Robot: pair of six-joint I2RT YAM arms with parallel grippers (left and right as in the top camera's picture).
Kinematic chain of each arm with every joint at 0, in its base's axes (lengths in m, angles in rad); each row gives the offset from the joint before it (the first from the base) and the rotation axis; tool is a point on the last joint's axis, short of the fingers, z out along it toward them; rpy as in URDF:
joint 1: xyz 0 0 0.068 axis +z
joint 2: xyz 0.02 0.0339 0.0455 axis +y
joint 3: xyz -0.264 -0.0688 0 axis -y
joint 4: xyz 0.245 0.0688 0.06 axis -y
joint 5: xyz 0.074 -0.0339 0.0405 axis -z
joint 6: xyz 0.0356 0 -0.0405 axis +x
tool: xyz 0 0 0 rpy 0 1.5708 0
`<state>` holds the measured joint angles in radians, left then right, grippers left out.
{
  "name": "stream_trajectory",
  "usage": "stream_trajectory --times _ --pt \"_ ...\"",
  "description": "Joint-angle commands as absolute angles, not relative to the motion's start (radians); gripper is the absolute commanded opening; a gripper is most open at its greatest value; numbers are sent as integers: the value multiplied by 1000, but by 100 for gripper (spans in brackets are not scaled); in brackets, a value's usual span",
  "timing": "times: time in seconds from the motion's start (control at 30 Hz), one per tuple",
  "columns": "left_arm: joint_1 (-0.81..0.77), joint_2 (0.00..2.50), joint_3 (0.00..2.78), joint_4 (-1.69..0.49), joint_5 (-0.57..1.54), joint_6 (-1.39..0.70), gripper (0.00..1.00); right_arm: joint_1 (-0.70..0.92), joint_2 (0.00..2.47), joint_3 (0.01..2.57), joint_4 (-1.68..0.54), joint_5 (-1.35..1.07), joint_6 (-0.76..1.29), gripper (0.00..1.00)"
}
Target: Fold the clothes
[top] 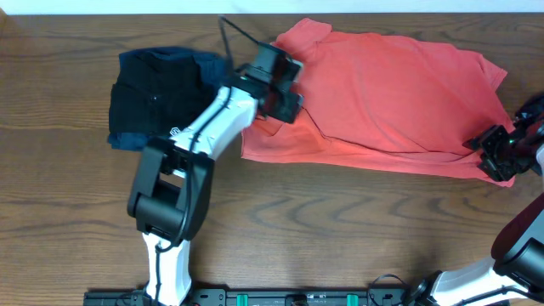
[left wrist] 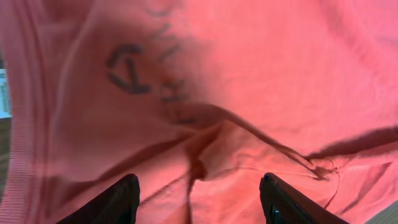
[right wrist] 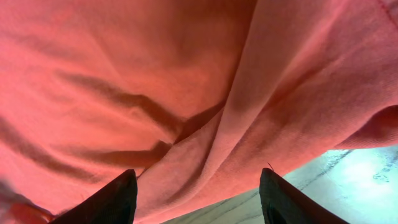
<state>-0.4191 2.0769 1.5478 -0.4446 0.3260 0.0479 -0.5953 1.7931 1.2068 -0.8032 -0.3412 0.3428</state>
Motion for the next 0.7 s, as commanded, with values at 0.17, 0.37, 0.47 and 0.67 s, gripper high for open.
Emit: stream_trajectory --times 0.17,0.37,0.47,0.67 --pt "-438 2117 1562 -454 424 41 52 -553 1802 1200 -805 -344 328 61" --pt "-438 2134 1561 -458 421 42 50 -550 1802 1200 -804 -340 328 61" --pt "-437 2152 1561 -464 400 44 48 -552 1802 1200 -805 -340 328 62" --pt "-438 2170 1561 -457 400 49 44 -558 1802 1200 -805 -340 328 65"
